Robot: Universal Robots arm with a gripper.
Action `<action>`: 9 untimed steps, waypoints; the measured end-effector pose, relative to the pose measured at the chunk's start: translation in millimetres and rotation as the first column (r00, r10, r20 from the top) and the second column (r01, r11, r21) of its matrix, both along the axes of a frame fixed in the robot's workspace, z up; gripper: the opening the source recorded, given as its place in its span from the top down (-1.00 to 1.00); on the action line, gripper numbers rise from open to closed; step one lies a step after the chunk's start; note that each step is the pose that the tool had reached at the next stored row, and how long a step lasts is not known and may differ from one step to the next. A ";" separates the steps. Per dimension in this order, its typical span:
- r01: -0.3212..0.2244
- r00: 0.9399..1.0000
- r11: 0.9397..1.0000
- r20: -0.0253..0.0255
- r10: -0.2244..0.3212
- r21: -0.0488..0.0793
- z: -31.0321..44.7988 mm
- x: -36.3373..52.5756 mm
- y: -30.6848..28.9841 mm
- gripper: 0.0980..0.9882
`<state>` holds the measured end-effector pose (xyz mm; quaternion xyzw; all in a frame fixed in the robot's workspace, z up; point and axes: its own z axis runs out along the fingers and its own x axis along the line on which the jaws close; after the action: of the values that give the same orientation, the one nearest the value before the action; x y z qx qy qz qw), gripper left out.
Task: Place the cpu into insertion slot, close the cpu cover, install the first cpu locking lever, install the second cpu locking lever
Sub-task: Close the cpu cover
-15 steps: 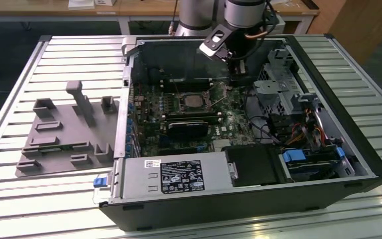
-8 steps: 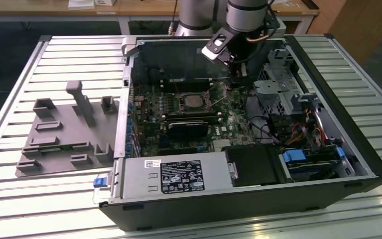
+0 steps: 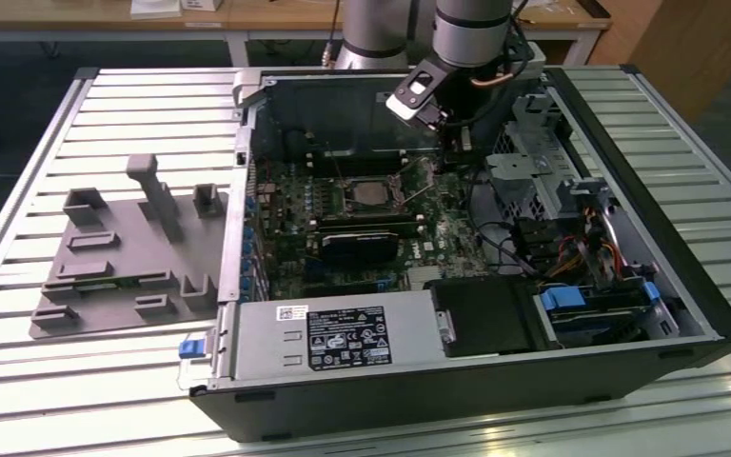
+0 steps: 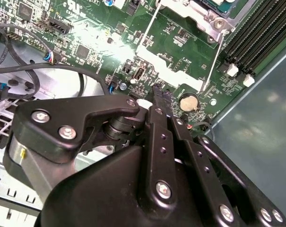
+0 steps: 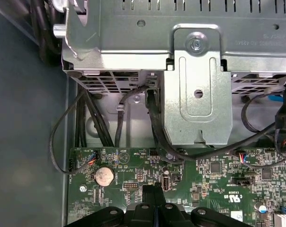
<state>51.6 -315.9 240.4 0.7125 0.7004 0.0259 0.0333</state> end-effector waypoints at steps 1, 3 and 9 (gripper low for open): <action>0.000 1.000 1.000 0.000 0.000 0.000 0.0 0.0 0.0 0.99; 0.000 1.000 1.000 -0.006 0.000 0.000 -0.2 0.2 0.0 0.99; 0.000 0.998 1.000 -0.057 0.000 0.000 -0.6 1.3 0.0 0.99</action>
<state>52.9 -315.9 239.8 0.7129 0.7011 0.0057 0.0133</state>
